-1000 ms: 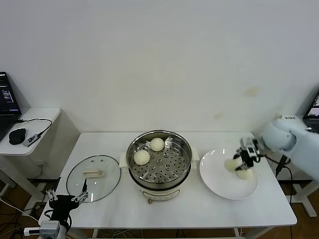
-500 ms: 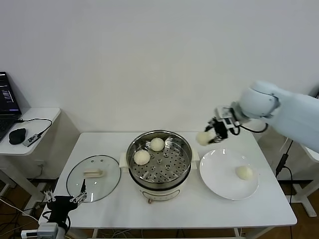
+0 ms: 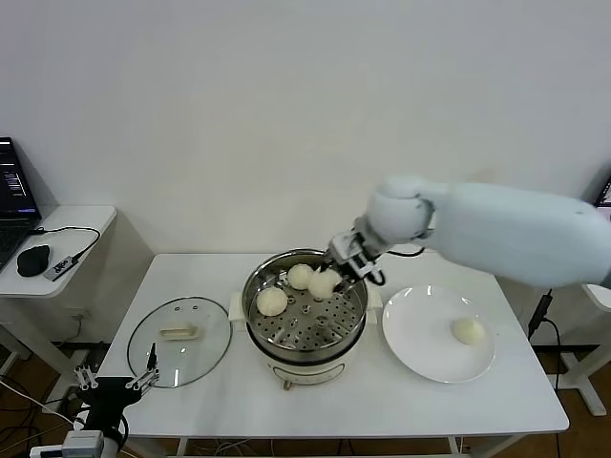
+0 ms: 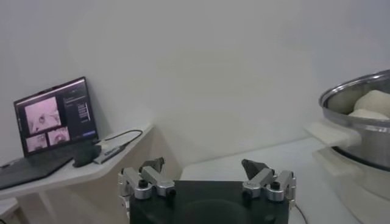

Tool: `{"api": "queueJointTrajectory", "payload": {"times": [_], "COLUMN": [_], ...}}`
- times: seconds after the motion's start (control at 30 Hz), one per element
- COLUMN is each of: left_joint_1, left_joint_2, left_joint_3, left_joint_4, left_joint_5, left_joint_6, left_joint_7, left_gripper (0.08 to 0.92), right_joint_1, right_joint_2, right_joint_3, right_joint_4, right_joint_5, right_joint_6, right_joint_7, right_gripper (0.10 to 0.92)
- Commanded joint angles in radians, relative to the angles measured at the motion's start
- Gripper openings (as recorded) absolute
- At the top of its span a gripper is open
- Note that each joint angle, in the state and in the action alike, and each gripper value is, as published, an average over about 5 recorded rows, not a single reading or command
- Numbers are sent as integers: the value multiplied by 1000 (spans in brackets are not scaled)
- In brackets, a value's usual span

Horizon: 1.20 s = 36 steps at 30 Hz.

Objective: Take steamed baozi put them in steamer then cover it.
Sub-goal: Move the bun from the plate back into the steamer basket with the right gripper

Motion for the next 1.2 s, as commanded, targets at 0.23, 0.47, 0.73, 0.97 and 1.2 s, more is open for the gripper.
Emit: {"api": "queueJointTrajectory", "payload": {"times": [0.23, 0.47, 0.73, 0.97, 1.2], "left_joint_1": [-14, -20, -23, -20, -23], "left_joint_2": [-3, -3, -4, -6, -5], "left_joint_3": [-2, 1, 3, 3, 9], "left_joint_4": [6, 20, 23, 20, 16], "left_joint_5": [-5, -7, -7, -8, -6], "left_joint_6": [2, 0, 0, 0, 0], "left_joint_7": [0, -1, -1, -2, -2], "left_gripper": [823, 823, 823, 823, 823], "right_joint_1": [-22, -34, -49, -37, 4], "right_joint_2": [145, 135, 132, 110, 60], "right_joint_3": [-87, -90, -82, -83, -64], "right_joint_4": [-3, -16, -19, -1, 28], "right_joint_5": [-220, -318, -341, -336, -292], "right_joint_6": [270, 329, 332, 336, 327], "right_joint_7": [29, 26, 35, 38, 48], "right_gripper": [490, 492, 509, 579, 750]}}
